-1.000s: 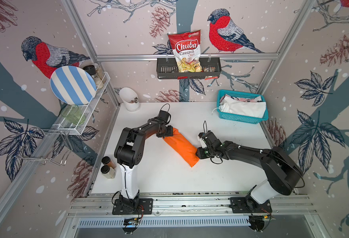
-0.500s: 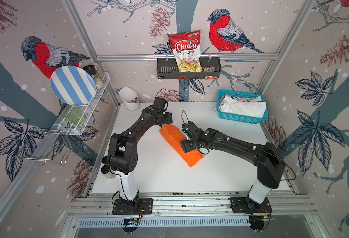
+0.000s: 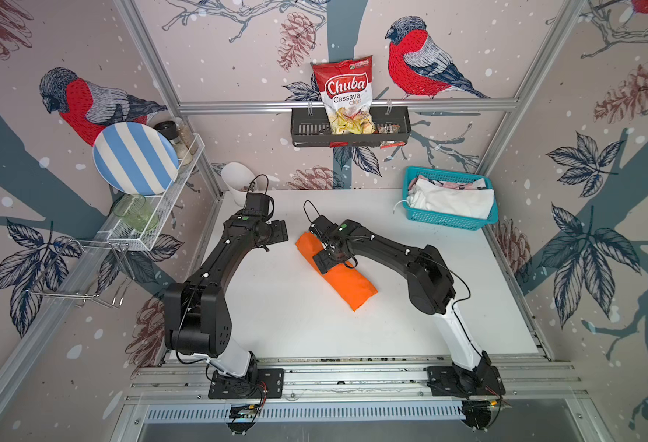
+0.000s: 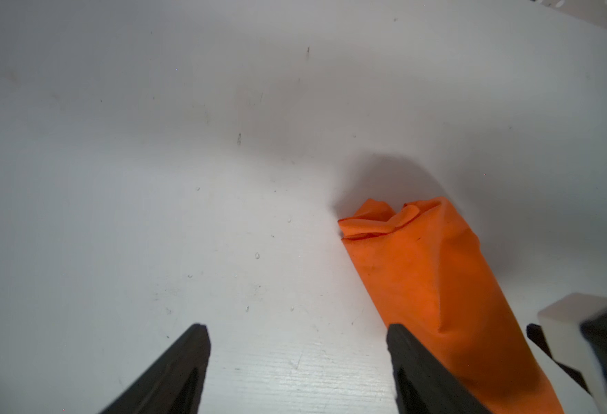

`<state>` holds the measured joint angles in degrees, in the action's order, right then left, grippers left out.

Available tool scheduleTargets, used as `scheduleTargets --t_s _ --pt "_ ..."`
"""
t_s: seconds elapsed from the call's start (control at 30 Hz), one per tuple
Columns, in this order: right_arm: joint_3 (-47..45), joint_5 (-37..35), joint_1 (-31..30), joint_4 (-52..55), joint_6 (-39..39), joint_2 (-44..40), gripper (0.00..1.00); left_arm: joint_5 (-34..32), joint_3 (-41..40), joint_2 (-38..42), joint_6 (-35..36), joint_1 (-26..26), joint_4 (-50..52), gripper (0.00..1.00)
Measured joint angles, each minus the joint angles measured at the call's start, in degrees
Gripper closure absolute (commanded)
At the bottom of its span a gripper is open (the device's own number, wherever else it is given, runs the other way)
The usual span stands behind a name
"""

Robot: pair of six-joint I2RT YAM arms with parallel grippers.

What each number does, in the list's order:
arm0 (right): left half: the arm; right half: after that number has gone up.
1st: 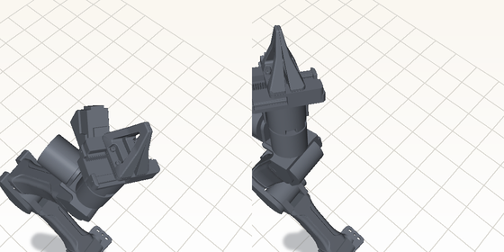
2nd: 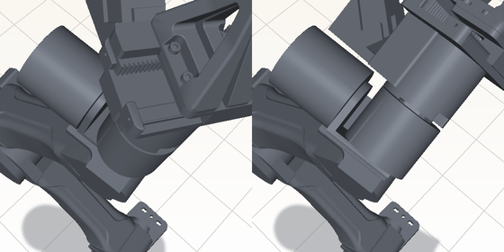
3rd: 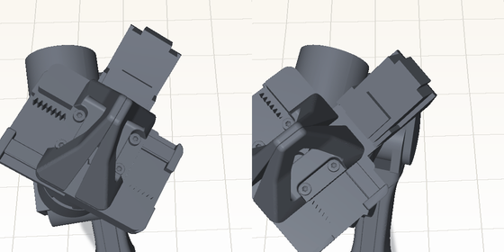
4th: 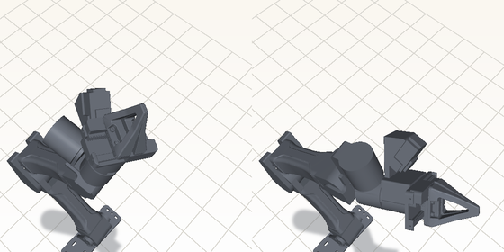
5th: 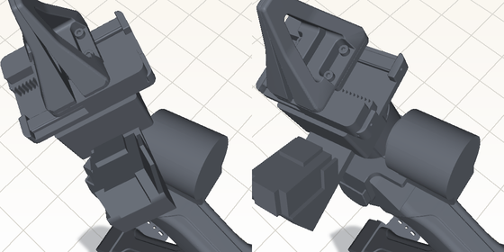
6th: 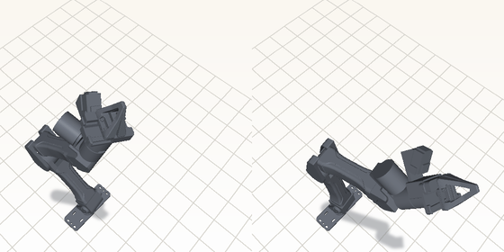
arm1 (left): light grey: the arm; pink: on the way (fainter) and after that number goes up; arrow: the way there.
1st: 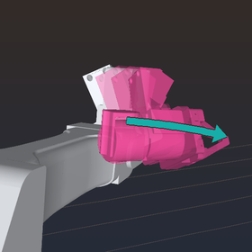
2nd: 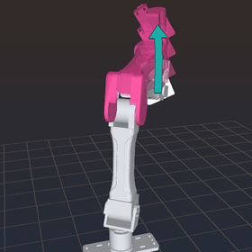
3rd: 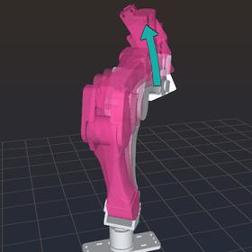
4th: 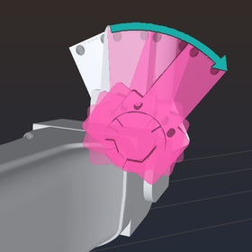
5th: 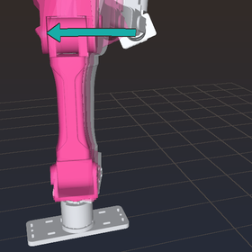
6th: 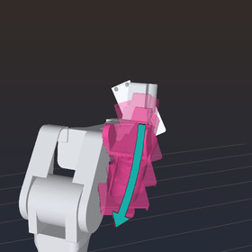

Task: Roll up the shorts
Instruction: Pick up the shorts from the center of the board.

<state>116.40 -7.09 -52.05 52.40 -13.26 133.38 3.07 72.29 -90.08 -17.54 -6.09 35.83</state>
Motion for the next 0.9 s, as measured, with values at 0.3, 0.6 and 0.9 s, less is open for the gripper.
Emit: scheduleTargets --t_s 0.3,0.6,0.9 --pt "1.27 8.24 4.02 -1.38 1.53 6.01 0.0 4.94 -6.14 2.78 1.49 1.86 -1.97 0.19" --pt "-8.81 16.55 7.91 -10.34 2.21 0.13 0.38 8.41 -7.15 2.95 1.55 2.54 -3.37 0.19" --pt "-20.0 33.59 13.86 -17.55 -3.65 -7.1 0.48 9.16 -7.48 2.95 2.05 2.91 -3.54 0.19"
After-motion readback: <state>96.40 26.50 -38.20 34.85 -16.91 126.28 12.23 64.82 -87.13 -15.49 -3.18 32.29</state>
